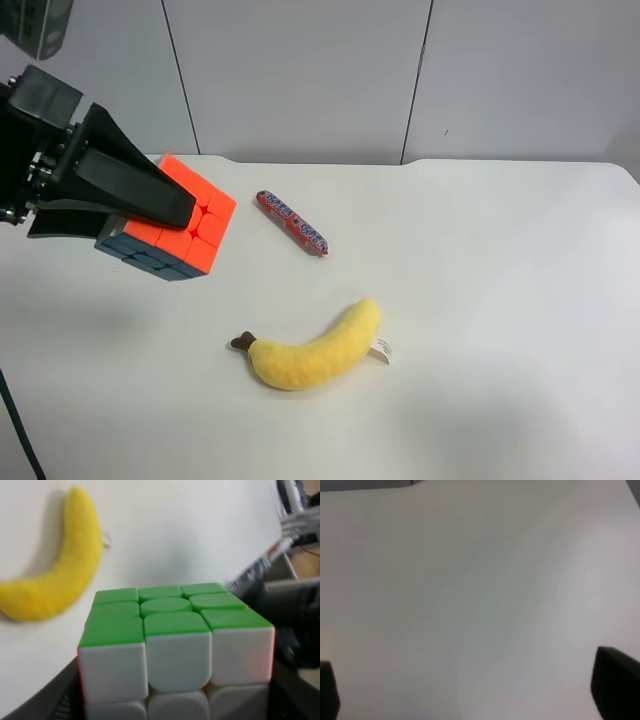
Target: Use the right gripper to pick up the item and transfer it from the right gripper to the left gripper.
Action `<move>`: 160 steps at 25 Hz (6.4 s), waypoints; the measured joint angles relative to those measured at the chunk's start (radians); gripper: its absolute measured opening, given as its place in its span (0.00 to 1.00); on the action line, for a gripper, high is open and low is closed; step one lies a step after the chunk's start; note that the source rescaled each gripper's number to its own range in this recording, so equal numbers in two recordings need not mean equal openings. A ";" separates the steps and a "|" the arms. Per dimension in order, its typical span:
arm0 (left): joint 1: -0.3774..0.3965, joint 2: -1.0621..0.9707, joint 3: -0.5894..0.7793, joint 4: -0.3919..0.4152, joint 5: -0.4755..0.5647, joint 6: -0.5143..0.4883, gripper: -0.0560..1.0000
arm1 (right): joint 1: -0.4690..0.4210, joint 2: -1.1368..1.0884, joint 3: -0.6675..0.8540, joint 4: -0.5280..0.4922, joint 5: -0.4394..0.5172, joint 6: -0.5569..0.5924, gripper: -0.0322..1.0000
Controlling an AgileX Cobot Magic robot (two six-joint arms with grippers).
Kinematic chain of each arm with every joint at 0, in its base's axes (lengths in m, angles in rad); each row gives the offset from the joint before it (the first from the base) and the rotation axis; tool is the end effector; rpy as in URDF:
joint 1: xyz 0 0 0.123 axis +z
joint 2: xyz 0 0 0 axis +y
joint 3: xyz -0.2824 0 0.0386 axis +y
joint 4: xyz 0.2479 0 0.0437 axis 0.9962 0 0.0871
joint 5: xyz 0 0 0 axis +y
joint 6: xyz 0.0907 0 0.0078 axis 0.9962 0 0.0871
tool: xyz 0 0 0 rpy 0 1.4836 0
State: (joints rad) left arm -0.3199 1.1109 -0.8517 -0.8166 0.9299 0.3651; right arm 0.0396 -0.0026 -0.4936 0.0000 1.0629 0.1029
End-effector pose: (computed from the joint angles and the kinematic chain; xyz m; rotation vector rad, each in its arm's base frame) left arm 0.1779 -0.1150 0.3133 0.4199 2.4695 -0.9943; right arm -0.0046 -0.0002 0.2752 0.0649 2.0504 0.0887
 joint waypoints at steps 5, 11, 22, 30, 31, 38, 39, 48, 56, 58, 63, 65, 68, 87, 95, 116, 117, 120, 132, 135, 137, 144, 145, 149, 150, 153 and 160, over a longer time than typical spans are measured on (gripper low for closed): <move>0.000 0.002 0.000 0.204 -0.152 -0.021 0.05 | 0.000 0.000 0.000 0.000 0.000 0.000 1.00; 0.000 0.094 0.000 0.565 -0.255 -0.183 0.05 | 0.000 0.000 0.000 0.000 0.000 0.000 1.00; 0.000 0.429 -0.063 1.043 -0.319 -0.436 0.05 | 0.000 0.000 0.000 0.000 0.000 0.000 1.00; 0.044 0.682 -0.255 1.077 -0.268 -0.512 0.05 | 0.000 0.000 0.000 0.000 0.000 0.000 1.00; 0.060 0.703 -0.277 1.077 -0.262 -0.520 0.05 | 0.000 0.000 0.000 0.000 0.000 0.000 1.00; 0.176 0.824 -0.351 1.006 -0.258 -0.536 0.05 | 0.000 0.000 0.000 0.000 0.000 0.000 1.00; 0.190 0.836 -0.352 0.992 -0.262 -0.537 0.05 | 0.000 0.000 0.000 0.000 0.000 0.000 1.00; 0.230 0.881 -0.352 0.916 -0.285 -0.539 0.05 | 0.000 0.000 0.000 0.000 0.000 0.000 1.00; 0.230 0.881 -0.352 0.890 -0.287 -0.539 0.05 | 0.000 0.000 0.000 0.000 0.000 0.000 1.00; 0.230 0.881 -0.352 0.888 -0.287 -0.539 0.05 | 0.000 0.000 0.000 0.000 0.000 0.000 1.00; 0.230 0.881 -0.353 0.888 -0.287 -0.542 0.86 | 0.000 0.000 0.000 0.000 0.000 0.000 1.00; 0.230 0.881 -0.353 0.888 -0.287 -0.543 0.95 | 0.000 0.000 0.000 0.000 0.000 0.000 1.00; 0.230 0.866 -0.365 0.888 -0.262 -0.543 0.98 | 0.000 0.000 0.000 0.000 0.000 0.000 1.00; 0.230 0.172 -0.473 0.888 0.270 -0.420 0.99 | 0.000 0.000 0.000 0.000 0.000 0.000 1.00; 0.230 -0.325 -0.280 0.887 0.273 -0.411 0.99 | 0.000 0.000 0.000 0.000 0.000 0.000 1.00; 0.230 -1.114 0.256 0.850 0.294 -0.349 1.00 | 0.000 0.000 0.000 0.000 0.000 0.000 1.00; 0.230 -1.114 0.267 0.834 0.292 -0.349 1.00 | 0.000 0.000 0.000 0.000 0.000 0.000 1.00; 0.230 -1.114 0.291 0.800 0.292 -0.336 1.00 | 0.000 0.000 0.000 0.000 0.000 0.000 1.00; 0.230 -1.114 0.344 0.806 0.145 -0.310 1.00 | 0.000 0.000 0.000 0.000 0.000 0.000 1.00; 0.230 -1.114 0.346 0.807 0.133 -0.310 1.00 | 0.000 0.000 0.000 0.000 0.000 0.000 1.00; 0.230 -1.114 0.346 0.808 0.132 -0.310 1.00 | 0.000 0.000 0.000 0.000 0.000 0.000 1.00; 0.230 -1.114 0.346 0.808 0.132 -0.310 1.00 | 0.000 0.000 0.000 0.000 0.000 0.000 1.00; 0.230 -1.114 0.346 0.808 0.132 -0.310 1.00 | 0.000 0.000 0.000 0.000 0.000 0.000 1.00; 0.230 -1.114 0.346 0.808 0.132 -0.310 1.00 | 0.000 0.000 0.000 0.000 0.000 0.000 1.00; 0.230 -1.114 0.346 0.807 0.132 -0.310 1.00 | 0.000 0.000 0.000 0.000 0.000 0.000 1.00; 0.230 -1.114 0.346 0.807 0.132 -0.310 1.00 | 0.000 0.000 0.000 0.000 0.000 0.000 1.00; 0.230 -1.114 0.346 0.808 0.132 -0.310 1.00 | 0.000 0.000 0.000 0.000 0.000 0.000 1.00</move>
